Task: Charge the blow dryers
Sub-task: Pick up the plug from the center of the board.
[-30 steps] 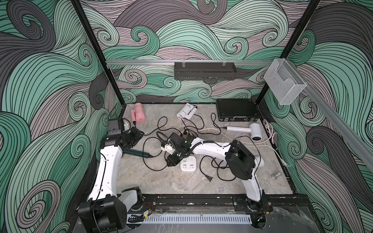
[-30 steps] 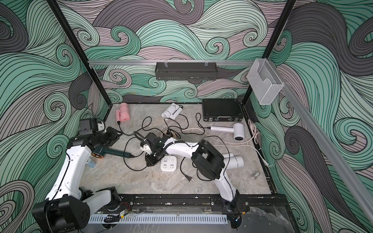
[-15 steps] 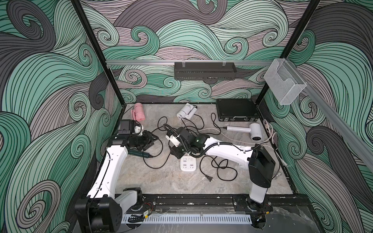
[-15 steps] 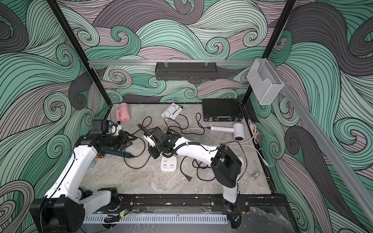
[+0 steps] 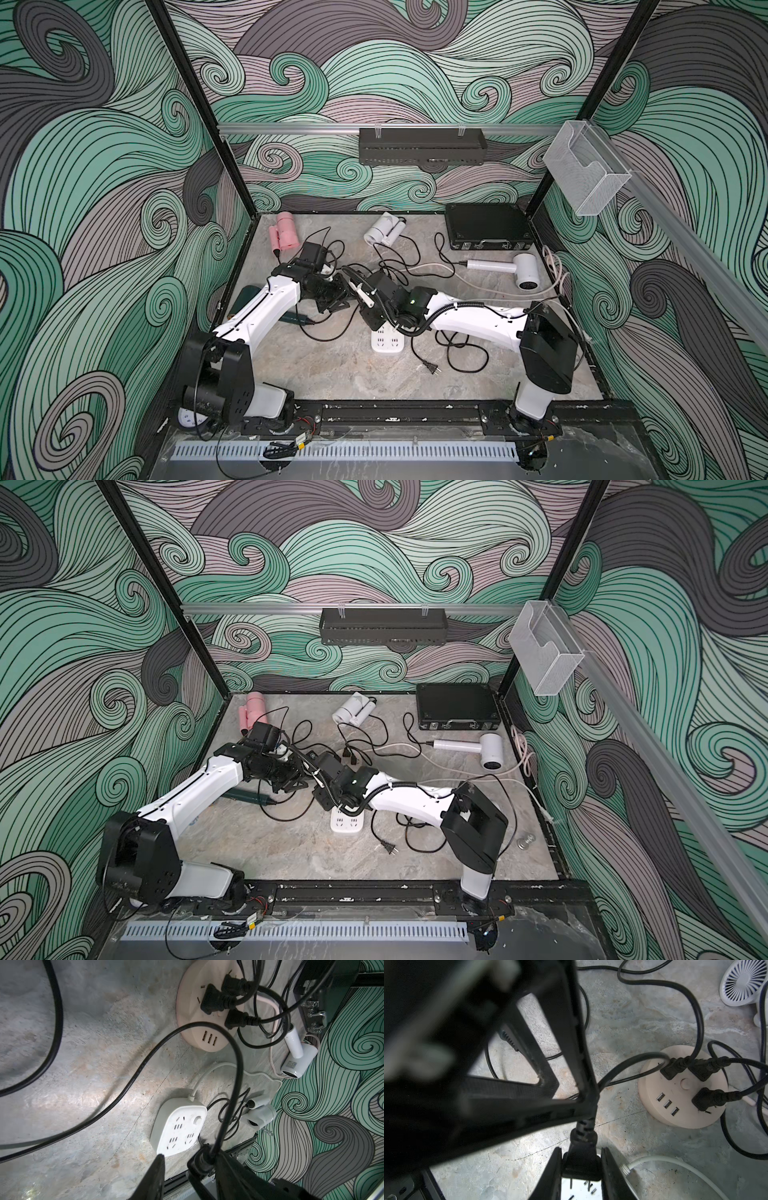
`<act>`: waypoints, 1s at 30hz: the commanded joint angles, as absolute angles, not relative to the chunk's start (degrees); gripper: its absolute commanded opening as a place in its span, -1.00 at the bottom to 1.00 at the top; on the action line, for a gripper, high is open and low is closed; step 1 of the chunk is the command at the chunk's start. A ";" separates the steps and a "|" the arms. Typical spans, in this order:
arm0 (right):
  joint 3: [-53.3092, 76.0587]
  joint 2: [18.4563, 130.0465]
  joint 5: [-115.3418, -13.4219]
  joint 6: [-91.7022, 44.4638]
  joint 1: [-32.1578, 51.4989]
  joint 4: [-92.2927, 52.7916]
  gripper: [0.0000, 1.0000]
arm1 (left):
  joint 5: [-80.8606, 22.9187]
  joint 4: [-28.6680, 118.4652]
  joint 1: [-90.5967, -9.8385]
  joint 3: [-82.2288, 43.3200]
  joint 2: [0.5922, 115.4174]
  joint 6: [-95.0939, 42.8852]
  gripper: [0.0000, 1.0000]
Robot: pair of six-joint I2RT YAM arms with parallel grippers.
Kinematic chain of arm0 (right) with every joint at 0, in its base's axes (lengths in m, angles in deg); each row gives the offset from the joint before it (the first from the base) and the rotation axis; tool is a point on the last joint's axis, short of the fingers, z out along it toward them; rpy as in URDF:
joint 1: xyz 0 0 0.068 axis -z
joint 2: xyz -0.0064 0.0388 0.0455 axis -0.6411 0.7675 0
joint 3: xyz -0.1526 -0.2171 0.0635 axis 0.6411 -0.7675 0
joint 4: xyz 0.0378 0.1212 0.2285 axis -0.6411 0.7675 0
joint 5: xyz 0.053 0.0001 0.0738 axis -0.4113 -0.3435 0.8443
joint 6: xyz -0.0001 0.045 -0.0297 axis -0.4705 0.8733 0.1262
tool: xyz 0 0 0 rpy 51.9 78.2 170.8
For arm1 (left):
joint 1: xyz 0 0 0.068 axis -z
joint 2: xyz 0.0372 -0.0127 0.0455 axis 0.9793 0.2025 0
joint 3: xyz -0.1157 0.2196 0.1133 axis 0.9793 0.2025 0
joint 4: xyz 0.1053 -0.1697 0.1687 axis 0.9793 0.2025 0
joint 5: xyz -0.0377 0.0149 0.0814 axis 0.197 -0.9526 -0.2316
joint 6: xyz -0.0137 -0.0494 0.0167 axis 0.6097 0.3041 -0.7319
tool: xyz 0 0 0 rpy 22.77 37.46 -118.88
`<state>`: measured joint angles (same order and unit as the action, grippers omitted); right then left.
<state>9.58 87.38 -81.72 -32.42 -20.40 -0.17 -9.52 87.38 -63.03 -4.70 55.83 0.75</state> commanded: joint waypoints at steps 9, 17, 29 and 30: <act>8.79 86.22 -82.46 -32.70 -20.98 -2.99 -0.90 | -10.01 85.00 -61.96 -9.01 60.33 -0.62 -0.25; 9.85 87.73 -82.01 -32.70 -21.01 -1.88 -0.91 | -7.65 83.52 -61.88 -8.73 60.53 -0.37 -0.55; 11.02 88.63 -75.32 -31.61 -20.08 -0.94 -0.45 | -5.34 82.33 -61.83 -8.77 60.73 -0.70 -1.00; 10.76 87.99 -73.33 -31.32 -19.21 -0.87 -0.38 | -5.21 82.10 -61.80 -8.75 60.49 -0.78 -1.00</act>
<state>9.23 87.60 -80.13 -30.06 -19.46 -0.60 -7.62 83.60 -62.57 -7.10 60.75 0.51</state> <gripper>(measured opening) 0.300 0.048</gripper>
